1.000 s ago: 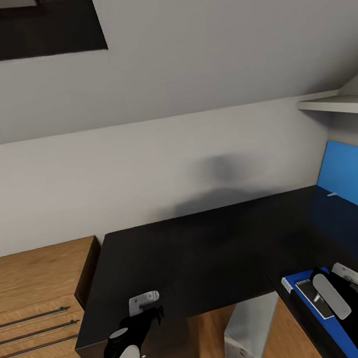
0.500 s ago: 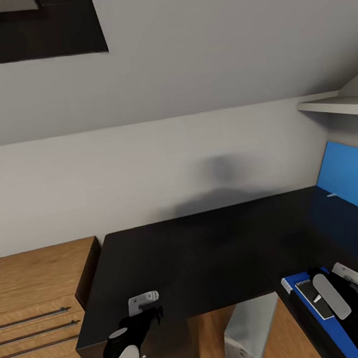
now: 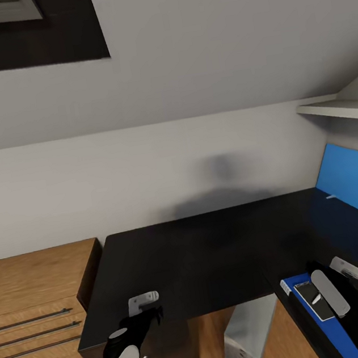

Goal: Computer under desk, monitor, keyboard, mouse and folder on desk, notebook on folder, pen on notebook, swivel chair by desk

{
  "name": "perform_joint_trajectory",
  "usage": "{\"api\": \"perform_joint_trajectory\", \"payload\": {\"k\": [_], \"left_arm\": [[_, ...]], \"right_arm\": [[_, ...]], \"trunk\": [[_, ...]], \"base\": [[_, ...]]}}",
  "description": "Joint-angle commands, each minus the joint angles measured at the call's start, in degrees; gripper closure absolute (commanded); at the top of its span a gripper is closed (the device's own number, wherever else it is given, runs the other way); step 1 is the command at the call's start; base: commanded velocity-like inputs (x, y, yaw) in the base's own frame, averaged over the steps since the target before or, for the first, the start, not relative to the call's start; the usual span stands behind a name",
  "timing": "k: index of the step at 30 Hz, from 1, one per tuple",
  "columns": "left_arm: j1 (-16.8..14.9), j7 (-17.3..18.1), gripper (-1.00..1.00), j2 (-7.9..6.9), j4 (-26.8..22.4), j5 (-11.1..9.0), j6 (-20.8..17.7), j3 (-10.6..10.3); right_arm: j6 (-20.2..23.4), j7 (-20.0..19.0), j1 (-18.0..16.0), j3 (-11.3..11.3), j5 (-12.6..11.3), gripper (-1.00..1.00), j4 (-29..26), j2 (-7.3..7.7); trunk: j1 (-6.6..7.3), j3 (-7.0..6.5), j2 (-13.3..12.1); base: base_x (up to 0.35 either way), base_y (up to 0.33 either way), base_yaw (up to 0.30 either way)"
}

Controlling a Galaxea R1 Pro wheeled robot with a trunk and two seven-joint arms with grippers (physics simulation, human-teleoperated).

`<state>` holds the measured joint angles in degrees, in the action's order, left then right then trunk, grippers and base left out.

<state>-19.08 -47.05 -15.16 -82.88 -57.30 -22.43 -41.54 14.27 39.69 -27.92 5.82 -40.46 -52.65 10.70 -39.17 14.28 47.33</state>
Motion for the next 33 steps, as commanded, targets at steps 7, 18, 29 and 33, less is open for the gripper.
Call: {"api": "perform_joint_trajectory", "payload": {"k": [7,18,29,33], "left_arm": [[-0.1,-0.4,-1.0,-0.05,-0.1,-0.2,-0.1,-0.6],[-0.1,-0.3,-1.0,-0.18,0.9,-0.3,-0.2,-0.9],[-0.1,-0.2,-1.0,-0.22,1.6,-0.3,-0.1,-1.1],[-0.1,-0.3,-1.0,-0.22,1.7,-0.3,0.0,-1.1]], "right_arm": [[0.5,3.8,0.0,-0.7,-0.1,-1.0,-3.8,-1.35],[0.4,5.4,0.1,-8.6,2.5,-1.0,-5.3,-4.92],[0.3,5.4,0.1,-12.0,5.7,-1.0,-4.9,-8.22],[0.4,5.4,0.1,-13.4,6.9,-1.0,-4.9,-8.96]], "trunk": [[0.87,-0.64,-1.6],[0.87,-0.64,-1.6],[0.87,-0.64,-1.6],[0.87,-0.64,-1.6]], "base": [[0.0,0.0,0.0],[0.0,0.0,0.0],[-0.058,0.0,0.0],[-0.253,0.0,0.0]]}}
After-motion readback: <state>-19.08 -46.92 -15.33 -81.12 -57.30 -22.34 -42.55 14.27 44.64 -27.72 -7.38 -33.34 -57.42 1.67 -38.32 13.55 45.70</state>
